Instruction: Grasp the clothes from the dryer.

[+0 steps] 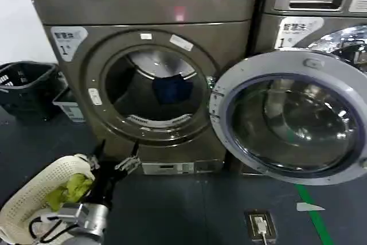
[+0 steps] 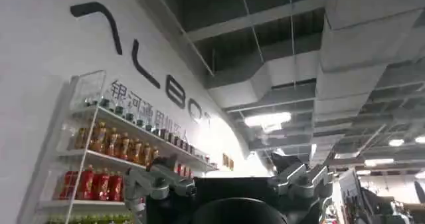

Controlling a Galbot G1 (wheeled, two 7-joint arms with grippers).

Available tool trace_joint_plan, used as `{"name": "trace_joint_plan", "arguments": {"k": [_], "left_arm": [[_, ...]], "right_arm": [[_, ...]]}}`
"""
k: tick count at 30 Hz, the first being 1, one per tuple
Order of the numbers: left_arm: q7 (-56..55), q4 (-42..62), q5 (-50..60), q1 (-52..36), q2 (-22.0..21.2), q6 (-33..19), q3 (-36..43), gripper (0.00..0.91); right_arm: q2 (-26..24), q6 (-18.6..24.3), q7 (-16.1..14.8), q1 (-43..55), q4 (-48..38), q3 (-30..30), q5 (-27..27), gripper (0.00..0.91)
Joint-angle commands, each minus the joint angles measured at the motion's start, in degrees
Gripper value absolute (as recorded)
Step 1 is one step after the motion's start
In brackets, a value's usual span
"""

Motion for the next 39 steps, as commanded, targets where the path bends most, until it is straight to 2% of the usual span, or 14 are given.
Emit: {"name": "trace_joint_plan", "arguments": {"k": [1, 4, 9, 15, 39], "left_arm": [[0.21, 1.61, 1.56, -0.98, -0.21, -0.99, 0.36, 0.907], [0.27, 2.04, 1.68, -1.39, -0.08, -1.09, 0.40, 0.907], [0.27, 2.94, 1.76, -2.13, 0.70, -1.37, 0.71, 0.907], [0.27, 3.41, 1.49, -2.52, 0.82, -1.44, 0.70, 0.907], [0.28, 3.98, 2.20, -2.60, 0.69, -1.55, 1.63, 0.907]], "right_arm": [[0.02, 1.22, -0.49, 0.11, -0.01, -0.16, 0.46, 0.907], [0.14, 3.44, -1.00, -0.01, -0.24, -0.50, 0.32, 0.907], [0.01, 4.32, -0.22, -0.20, -0.13, -0.32, 2.71, 0.907], [0.02, 5.92, 0.26, -1.04, -0.38, 0.08, 2.87, 0.907], [0.46, 6.19, 0.26, -0.94, -0.92, 0.39, 2.71, 0.907]]}}
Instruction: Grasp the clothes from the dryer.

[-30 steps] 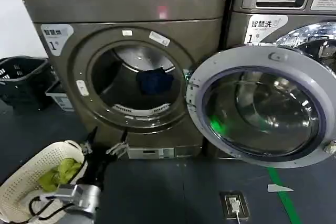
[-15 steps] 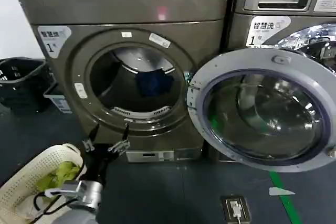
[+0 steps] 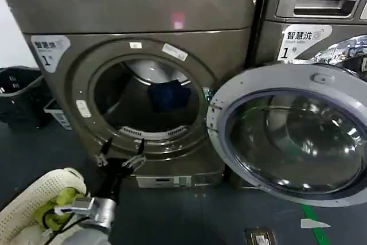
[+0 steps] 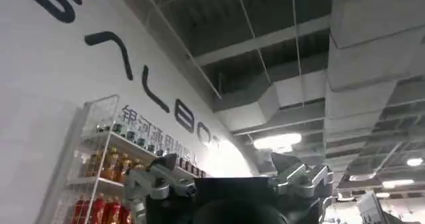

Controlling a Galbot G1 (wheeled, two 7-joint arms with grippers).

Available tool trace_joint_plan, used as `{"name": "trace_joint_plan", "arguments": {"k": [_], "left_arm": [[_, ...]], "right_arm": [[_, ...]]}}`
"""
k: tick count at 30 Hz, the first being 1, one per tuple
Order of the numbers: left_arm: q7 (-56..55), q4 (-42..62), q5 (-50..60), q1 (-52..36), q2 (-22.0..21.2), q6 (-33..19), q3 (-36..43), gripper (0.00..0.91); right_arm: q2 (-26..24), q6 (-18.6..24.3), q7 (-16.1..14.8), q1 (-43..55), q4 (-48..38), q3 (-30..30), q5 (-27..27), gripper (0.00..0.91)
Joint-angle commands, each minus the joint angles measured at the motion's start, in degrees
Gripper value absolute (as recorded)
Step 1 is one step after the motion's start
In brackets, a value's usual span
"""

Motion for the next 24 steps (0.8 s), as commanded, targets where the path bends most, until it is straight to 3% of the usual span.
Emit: {"name": "trace_joint_plan", "arguments": {"k": [1, 24], "left_arm": [[-0.01, 0.05, -0.04, -0.05, 0.10, 0.00, -0.19, 0.907], [-0.02, 0.63, -0.10, -0.52, 0.02, 0.03, -0.15, 0.907]], "right_arm": [[-0.03, 0.10, 0.02, 0.17, 0.03, -0.07, 0.01, 0.907], [0.10, 0.85, -0.34, 0.32, 0.60, -0.59, -0.30, 0.907]]}}
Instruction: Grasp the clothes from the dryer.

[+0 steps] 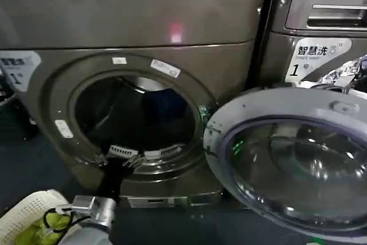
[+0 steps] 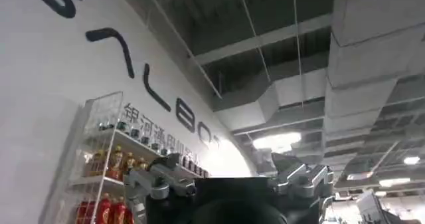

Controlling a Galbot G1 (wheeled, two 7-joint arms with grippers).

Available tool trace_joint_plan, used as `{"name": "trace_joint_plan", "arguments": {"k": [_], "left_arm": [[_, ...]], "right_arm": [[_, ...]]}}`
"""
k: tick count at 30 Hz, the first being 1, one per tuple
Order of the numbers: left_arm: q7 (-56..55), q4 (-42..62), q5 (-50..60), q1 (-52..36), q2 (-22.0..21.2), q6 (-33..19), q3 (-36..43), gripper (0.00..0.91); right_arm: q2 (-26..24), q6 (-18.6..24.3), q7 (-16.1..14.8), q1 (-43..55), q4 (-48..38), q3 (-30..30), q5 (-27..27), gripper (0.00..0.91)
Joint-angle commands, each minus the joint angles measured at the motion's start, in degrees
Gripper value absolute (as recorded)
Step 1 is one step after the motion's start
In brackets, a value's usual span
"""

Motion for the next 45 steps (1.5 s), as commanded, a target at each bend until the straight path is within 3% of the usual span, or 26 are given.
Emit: {"name": "trace_joint_plan", "arguments": {"k": [1, 45], "left_arm": [[-0.01, -0.08, -0.07, 0.00, 0.14, 0.03, 0.04, 0.907], [0.07, 0.58, 0.05, -0.41, 0.17, -0.38, -0.59, 0.907]], "right_arm": [[0.11, 0.05, -0.02, -0.07, 0.12, -0.12, 0.01, 0.907], [0.29, 0.28, -0.14, -0.31, 0.18, -0.13, -1.40, 0.907]]}}
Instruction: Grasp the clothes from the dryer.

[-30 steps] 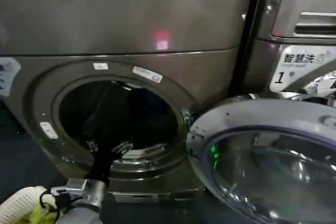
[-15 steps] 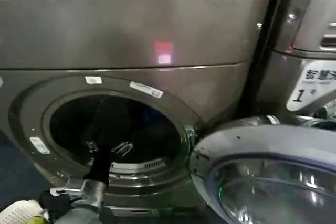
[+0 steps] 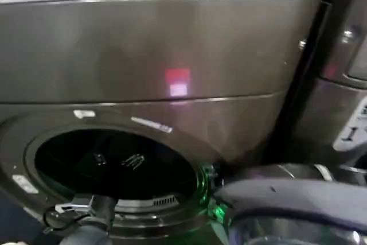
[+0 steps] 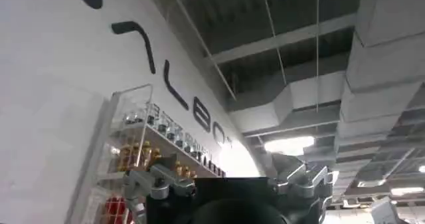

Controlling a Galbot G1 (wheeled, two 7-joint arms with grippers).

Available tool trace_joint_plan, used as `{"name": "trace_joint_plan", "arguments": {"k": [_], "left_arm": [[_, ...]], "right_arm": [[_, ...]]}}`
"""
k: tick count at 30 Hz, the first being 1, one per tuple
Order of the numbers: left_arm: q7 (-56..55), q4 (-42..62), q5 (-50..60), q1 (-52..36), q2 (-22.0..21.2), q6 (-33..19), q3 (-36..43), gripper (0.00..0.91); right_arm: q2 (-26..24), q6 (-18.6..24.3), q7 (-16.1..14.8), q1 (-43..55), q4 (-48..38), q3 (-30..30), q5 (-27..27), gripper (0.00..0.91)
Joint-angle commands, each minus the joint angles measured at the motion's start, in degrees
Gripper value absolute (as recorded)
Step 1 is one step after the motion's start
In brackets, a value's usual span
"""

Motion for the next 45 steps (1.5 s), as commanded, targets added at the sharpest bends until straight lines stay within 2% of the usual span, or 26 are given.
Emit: {"name": "trace_joint_plan", "arguments": {"k": [1, 6, 8, 10, 19, 25, 28, 31, 34, 40, 42, 45], "left_arm": [[0.09, 0.51, -0.03, -0.50, -0.03, -0.13, 0.01, 0.907], [0.32, 3.66, -0.42, -4.04, 0.17, -0.19, 0.18, 0.907], [0.52, 6.75, -1.41, -9.13, 0.39, 0.27, 0.32, 0.907], [0.69, 10.66, -2.31, -14.24, 0.22, 0.89, 0.53, 0.907], [0.51, 34.44, 0.10, -36.44, -1.69, 2.00, 1.70, 0.907], [3.06, 48.94, 0.39, -44.24, -1.06, 0.67, 3.42, 0.907], [13.28, 53.56, 3.89, -48.00, -0.61, 5.70, 4.02, 0.907], [25.96, 58.81, 8.96, -52.83, 0.75, 6.34, 5.82, 0.907], [37.97, 66.26, 14.91, -57.68, 3.24, 4.01, 10.36, 0.907], [44.97, 88.87, 21.65, -72.13, 3.07, -1.78, 20.85, 0.907], [48.13, 91.53, 21.37, -74.50, 4.51, -3.73, 27.71, 0.907], [55.87, 96.02, 17.91, -79.26, 6.82, -10.23, 38.45, 0.907]], "right_arm": [[0.14, -1.22, 0.30, -0.14, 0.50, 0.30, -0.25, 0.907], [0.33, -4.56, -0.58, -0.87, 1.76, 0.60, -2.64, 0.907], [0.27, -7.22, -1.28, -1.34, 2.89, 0.99, -2.66, 0.907], [0.09, -7.91, -1.19, -1.52, 3.27, 1.15, -2.91, 0.907], [0.37, -6.79, -2.27, -1.95, 2.17, 1.73, -4.19, 0.907], [0.41, -6.51, -2.42, -1.39, 2.07, 1.48, -4.16, 0.907], [0.37, -6.52, -2.53, -1.25, 2.05, 1.39, -4.15, 0.907], [0.29, -6.42, -2.75, -1.26, 1.77, 1.48, -4.18, 0.907], [0.29, -6.31, -2.95, -1.38, 1.70, 1.64, -4.17, 0.907], [0.64, -6.06, -3.10, -2.06, 1.33, 2.23, -4.17, 0.907], [0.99, -6.02, -3.14, -2.37, 1.19, 2.62, -4.14, 0.907], [1.22, -6.02, -3.12, -2.36, 1.59, 2.56, -4.12, 0.907]]}}
